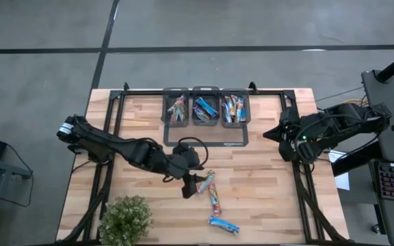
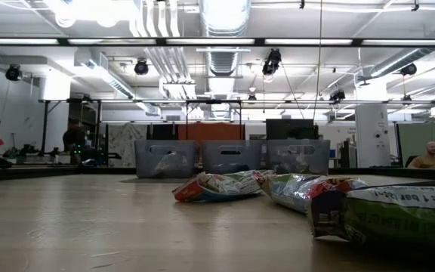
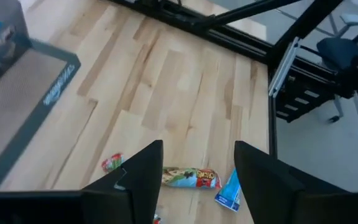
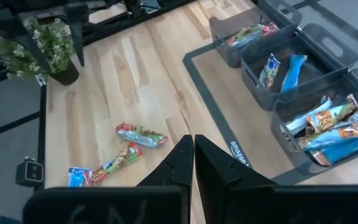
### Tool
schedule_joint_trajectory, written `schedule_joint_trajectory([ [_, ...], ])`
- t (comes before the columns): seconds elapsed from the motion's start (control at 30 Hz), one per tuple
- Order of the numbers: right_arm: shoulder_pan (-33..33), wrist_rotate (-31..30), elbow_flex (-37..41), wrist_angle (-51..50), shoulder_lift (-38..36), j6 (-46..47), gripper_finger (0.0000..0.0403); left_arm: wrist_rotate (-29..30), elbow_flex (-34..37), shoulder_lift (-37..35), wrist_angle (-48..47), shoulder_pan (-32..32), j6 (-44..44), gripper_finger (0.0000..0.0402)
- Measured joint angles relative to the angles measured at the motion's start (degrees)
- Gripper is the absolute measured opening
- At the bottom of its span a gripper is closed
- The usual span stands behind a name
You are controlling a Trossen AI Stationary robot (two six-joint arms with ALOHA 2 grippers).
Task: Pick and place Granola Bars by type
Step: Put the red granola bar into the left black bin
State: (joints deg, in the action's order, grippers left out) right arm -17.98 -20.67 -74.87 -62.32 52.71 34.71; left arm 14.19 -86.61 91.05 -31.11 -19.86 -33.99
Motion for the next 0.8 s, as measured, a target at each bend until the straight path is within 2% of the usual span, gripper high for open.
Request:
schedule_joint_trajectory([
  [0.47,0.00,-0.29,-0.02,0.23,1.14,-2.33,0.0008,-3.15,-2.71,11.78,-2.05,2.16,-13.35,0.0188],
  [0.8,-0.01,-0.39,0.00,-0.31,1.92,-3.04,0.0008,-8.41,-4.17,13.31,-1.93,6.50,-12.93,0.0188],
])
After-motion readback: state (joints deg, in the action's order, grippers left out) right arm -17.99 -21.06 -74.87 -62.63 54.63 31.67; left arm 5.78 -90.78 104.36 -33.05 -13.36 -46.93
